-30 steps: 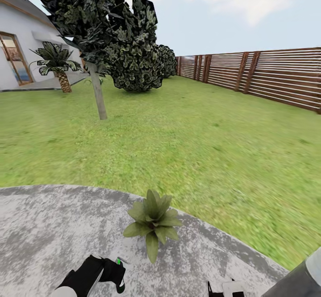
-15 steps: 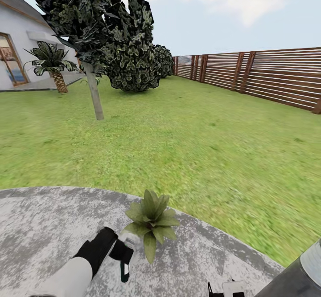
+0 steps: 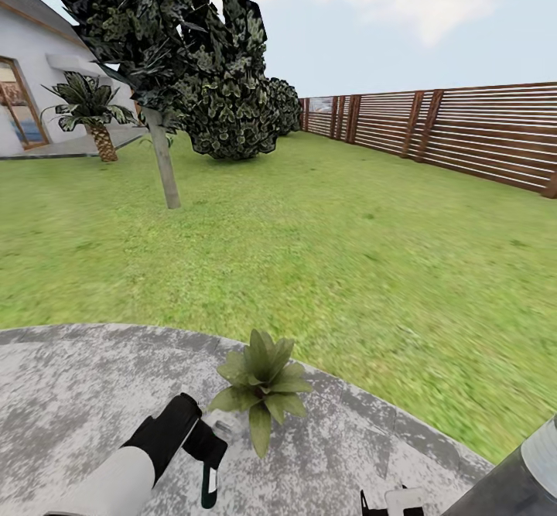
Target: Pick up the pesticide atomizer in the garden and spray insectifuge to fully cover both potted plants in the garden.
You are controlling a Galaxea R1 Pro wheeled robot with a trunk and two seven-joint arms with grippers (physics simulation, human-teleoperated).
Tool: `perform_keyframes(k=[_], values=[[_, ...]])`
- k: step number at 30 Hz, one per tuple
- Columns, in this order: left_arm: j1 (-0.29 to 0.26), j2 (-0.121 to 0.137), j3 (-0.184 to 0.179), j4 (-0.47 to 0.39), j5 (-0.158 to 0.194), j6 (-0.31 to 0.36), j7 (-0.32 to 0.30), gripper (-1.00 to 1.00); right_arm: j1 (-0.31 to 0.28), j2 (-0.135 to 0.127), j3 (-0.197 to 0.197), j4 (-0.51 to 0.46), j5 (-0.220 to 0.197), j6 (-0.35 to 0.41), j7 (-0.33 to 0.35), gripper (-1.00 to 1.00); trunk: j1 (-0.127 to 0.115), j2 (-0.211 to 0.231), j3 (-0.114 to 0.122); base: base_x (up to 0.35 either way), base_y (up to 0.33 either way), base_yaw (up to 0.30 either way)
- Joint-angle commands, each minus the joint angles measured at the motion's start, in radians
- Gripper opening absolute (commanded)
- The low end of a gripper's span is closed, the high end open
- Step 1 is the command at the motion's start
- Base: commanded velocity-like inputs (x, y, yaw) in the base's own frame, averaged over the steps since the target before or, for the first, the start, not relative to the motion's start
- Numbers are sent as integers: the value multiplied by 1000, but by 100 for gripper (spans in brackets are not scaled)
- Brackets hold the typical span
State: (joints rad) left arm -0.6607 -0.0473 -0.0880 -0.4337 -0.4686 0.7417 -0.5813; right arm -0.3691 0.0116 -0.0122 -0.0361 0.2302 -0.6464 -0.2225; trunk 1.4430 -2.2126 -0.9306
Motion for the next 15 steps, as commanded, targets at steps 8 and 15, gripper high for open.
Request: perform_keyframes(k=[8, 15], values=[[-35, -20, -5, -2, -11, 12, -8, -100, -1, -1, -2, 2, 11, -1, -9, 100, 0, 0, -1, 0, 0, 0], [-30, 39, -5, 9, -12, 3, -10, -100, -1, -1, -1, 2, 11, -1, -9, 100, 0, 0, -1, 0, 0, 0]])
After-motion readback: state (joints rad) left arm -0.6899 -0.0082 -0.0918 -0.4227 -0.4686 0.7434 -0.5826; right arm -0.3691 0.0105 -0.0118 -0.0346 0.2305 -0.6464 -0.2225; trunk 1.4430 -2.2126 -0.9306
